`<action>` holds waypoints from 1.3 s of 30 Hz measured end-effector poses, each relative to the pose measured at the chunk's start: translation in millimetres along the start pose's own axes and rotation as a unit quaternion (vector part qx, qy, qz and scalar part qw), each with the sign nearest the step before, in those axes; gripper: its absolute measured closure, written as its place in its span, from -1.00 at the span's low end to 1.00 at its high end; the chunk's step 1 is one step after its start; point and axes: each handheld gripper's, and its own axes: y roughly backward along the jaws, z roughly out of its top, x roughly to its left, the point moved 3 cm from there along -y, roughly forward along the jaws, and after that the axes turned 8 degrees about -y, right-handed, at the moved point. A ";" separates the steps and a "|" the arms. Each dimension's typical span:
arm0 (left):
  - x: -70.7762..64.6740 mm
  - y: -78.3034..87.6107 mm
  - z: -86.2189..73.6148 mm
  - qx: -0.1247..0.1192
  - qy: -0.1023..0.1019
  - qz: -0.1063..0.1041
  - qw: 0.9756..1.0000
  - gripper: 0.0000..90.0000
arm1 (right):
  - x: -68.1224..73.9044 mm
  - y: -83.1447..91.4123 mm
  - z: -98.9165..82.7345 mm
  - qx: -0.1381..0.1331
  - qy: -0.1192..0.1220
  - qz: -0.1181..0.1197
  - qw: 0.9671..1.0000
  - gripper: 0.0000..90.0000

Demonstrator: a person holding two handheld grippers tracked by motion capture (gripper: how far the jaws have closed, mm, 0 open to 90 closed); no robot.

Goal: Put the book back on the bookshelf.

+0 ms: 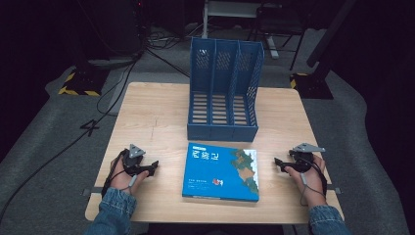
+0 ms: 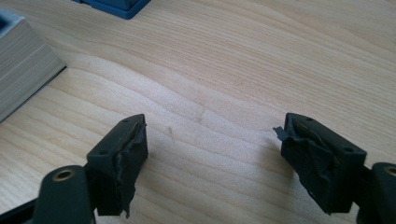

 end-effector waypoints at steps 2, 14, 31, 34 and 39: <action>-0.4 2.7 2.7 0.000 0.004 -0.004 1.000 -0.34 | 0.0 0.0 0.0 0.000 0.000 0.000 1.000 -0.48; -24.8 17.0 35.5 -0.044 -0.011 -0.053 0.998 -0.25 | 1.4 1.0 -0.6 -0.001 0.003 0.000 1.000 -0.42; -72.9 -4.5 66.2 -0.055 -0.039 -0.121 0.990 -0.21 | 82.8 31.4 6.4 0.035 0.077 0.090 0.992 -0.44; -75.8 -8.9 67.4 -0.059 -0.033 -0.131 0.989 -0.20 | 96.0 35.0 6.3 0.034 0.086 0.105 0.990 -0.45; -80.3 -15.9 65.2 -0.032 -0.020 -0.159 0.987 -0.18 | 119.0 37.6 5.7 0.035 0.102 0.136 0.985 -0.47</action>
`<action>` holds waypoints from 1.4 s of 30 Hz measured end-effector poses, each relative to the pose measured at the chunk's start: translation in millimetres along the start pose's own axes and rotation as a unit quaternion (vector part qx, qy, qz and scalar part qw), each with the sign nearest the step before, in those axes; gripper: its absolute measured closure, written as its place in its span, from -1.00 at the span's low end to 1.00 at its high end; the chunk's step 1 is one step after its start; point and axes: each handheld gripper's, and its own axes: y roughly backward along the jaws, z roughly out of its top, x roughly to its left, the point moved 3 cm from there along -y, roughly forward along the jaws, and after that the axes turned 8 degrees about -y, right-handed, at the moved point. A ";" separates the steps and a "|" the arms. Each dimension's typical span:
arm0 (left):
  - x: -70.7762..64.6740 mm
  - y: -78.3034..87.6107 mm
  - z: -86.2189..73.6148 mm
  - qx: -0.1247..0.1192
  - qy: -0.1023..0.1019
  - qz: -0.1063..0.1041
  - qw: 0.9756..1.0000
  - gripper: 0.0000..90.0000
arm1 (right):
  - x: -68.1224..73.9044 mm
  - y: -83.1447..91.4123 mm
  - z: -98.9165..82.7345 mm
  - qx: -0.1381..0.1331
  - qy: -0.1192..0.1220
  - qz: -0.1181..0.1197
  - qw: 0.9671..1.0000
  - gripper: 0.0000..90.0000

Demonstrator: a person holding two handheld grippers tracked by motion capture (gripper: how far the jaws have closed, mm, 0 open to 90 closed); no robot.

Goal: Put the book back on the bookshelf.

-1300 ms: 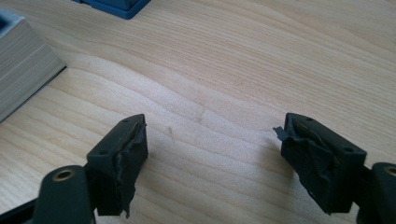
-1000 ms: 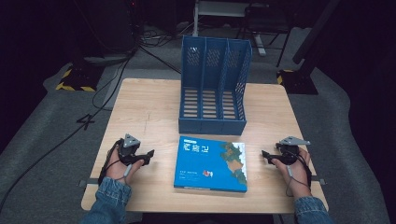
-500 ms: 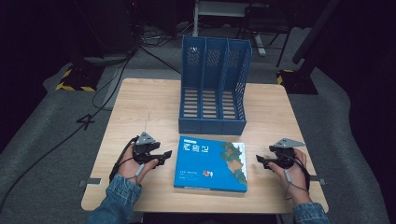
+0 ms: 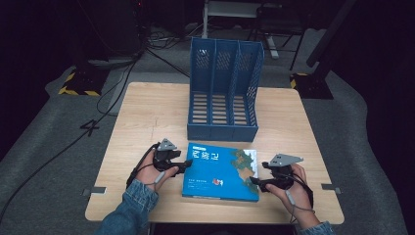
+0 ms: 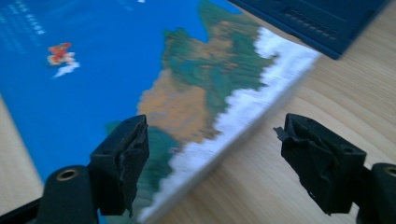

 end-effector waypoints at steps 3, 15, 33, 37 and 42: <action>-2.6 -6.0 -2.0 0.005 -0.003 -0.009 1.000 -0.18 | 13.0 -4.3 1.0 0.004 0.009 0.023 1.000 -0.50; -0.9 -12.3 -11.0 -0.001 0.033 -0.022 0.999 -0.28 | 49.7 -21.7 0.1 0.027 0.088 0.050 0.995 -0.68; -8.0 -19.0 -12.3 -0.005 0.017 -0.048 0.999 -0.39 | 65.0 -34.4 -6.3 0.044 0.177 0.015 0.983 -0.99; -8.6 -18.9 -11.4 -0.010 -0.002 -0.039 0.999 -0.39 | 59.5 -35.6 -4.2 0.042 0.180 0.018 0.983 -0.99; -7.0 -21.4 -11.0 -0.019 0.012 -0.033 0.999 -0.35 | 51.7 -37.2 -2.6 0.035 0.182 0.018 0.983 -1.00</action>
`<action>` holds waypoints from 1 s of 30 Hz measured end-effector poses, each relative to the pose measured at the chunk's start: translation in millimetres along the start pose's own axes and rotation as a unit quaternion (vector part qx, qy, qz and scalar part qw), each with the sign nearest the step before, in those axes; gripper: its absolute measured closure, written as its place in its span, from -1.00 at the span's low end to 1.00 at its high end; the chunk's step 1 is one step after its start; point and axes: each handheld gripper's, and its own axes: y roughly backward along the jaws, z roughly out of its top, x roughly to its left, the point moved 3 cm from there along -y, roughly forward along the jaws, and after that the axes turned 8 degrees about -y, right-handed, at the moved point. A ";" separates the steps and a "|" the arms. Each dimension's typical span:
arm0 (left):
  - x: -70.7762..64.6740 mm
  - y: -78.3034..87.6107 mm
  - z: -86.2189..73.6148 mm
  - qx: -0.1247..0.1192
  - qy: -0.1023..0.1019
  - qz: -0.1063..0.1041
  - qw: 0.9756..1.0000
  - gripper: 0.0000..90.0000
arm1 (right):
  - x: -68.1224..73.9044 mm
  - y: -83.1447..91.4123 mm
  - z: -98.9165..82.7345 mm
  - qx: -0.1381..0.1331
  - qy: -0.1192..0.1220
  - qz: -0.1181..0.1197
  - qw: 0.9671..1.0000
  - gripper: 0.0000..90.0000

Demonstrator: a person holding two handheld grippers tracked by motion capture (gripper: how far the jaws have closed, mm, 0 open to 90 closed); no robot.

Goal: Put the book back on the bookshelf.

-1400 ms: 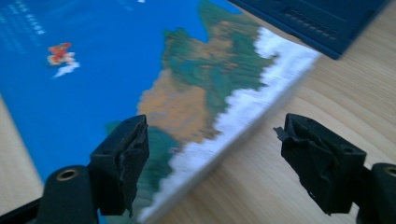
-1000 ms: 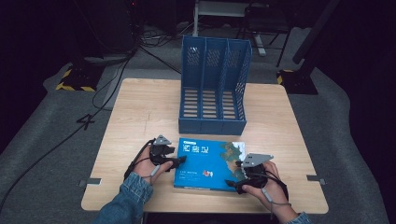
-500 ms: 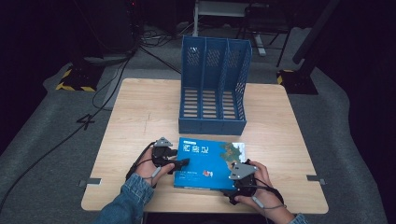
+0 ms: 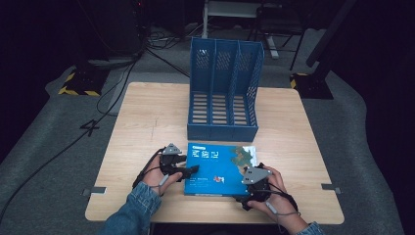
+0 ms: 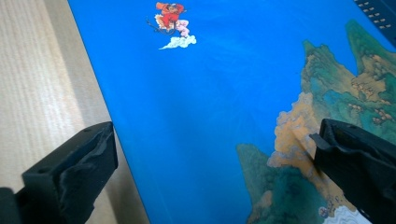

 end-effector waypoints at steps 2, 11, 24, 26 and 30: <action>0.2 -1.4 0.6 -0.006 -0.001 0.004 1.000 -0.34 | -3.4 -0.5 -1.0 -0.005 0.002 0.000 1.000 -1.00; -5.9 7.1 11.8 -0.012 -0.050 0.050 0.997 0.19 | -7.9 -2.9 -3.6 -0.020 0.010 -0.005 1.000 -1.00; -3.9 19.1 6.6 -0.006 -0.015 -0.018 1.000 0.43 | -8.4 -3.4 -6.2 -0.036 0.012 -0.003 0.999 -1.00; -3.9 23.8 7.0 -0.006 -0.012 -0.031 0.999 0.53 | -8.4 -3.4 -6.3 -0.036 0.012 -0.003 0.999 -1.00; -13.4 22.3 13.9 0.013 -0.097 0.004 0.995 0.43 | -8.9 -3.4 -6.0 -0.036 0.011 -0.002 0.999 -1.00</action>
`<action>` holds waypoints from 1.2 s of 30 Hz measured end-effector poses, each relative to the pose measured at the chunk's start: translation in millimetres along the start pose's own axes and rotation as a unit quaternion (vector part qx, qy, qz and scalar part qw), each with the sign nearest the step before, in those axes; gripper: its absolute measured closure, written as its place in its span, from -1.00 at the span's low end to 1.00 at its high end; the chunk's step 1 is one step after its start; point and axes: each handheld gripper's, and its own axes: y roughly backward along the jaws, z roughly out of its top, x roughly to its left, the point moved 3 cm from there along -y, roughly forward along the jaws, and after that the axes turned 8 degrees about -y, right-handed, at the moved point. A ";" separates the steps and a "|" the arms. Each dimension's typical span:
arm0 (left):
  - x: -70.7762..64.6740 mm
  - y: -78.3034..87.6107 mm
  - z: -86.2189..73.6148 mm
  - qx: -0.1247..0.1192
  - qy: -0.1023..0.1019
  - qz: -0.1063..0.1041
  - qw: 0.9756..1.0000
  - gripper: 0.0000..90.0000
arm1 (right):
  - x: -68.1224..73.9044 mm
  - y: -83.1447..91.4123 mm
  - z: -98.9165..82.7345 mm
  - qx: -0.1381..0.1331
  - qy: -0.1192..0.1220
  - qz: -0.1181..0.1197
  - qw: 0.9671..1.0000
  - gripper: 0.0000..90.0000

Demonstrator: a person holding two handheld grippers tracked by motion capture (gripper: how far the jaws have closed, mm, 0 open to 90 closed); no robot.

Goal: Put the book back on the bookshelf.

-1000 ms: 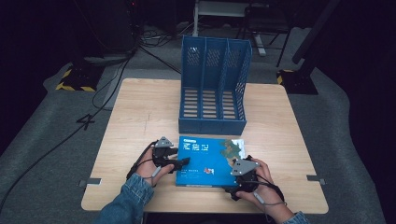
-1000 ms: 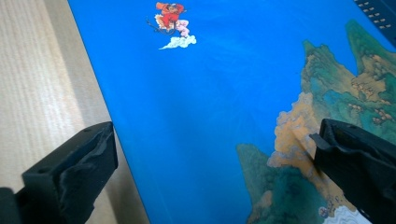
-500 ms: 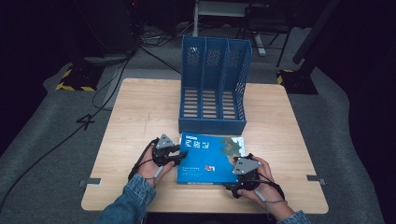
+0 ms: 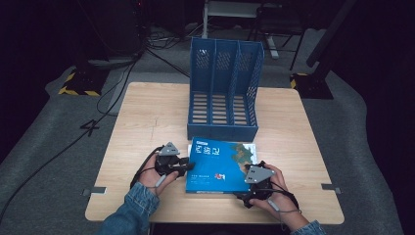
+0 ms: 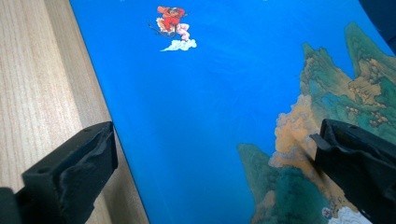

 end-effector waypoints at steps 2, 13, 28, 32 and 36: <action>-2.8 -2.7 2.8 0.003 -0.023 0.022 0.999 0.37 | -0.8 -0.4 -0.3 -0.001 -0.001 -0.002 1.000 -1.00; 3.9 -6.8 4.2 -0.052 0.002 -0.032 0.998 0.40 | -3.1 -3.7 -1.7 -0.005 0.018 -0.016 1.000 -1.00; -2.1 -11.2 2.4 -0.067 -0.007 -0.047 0.997 0.50 | -9.3 3.2 -4.8 0.012 0.007 -0.016 1.000 -1.00; -1.4 -15.0 -1.8 -0.037 0.002 -0.039 0.999 0.36 | -13.3 7.3 -8.0 0.019 -0.003 -0.024 1.000 -1.00; -2.4 -15.5 -1.3 -0.025 -0.003 -0.030 0.999 0.35 | -11.7 8.6 -7.8 0.024 -0.007 -0.033 0.999 -0.98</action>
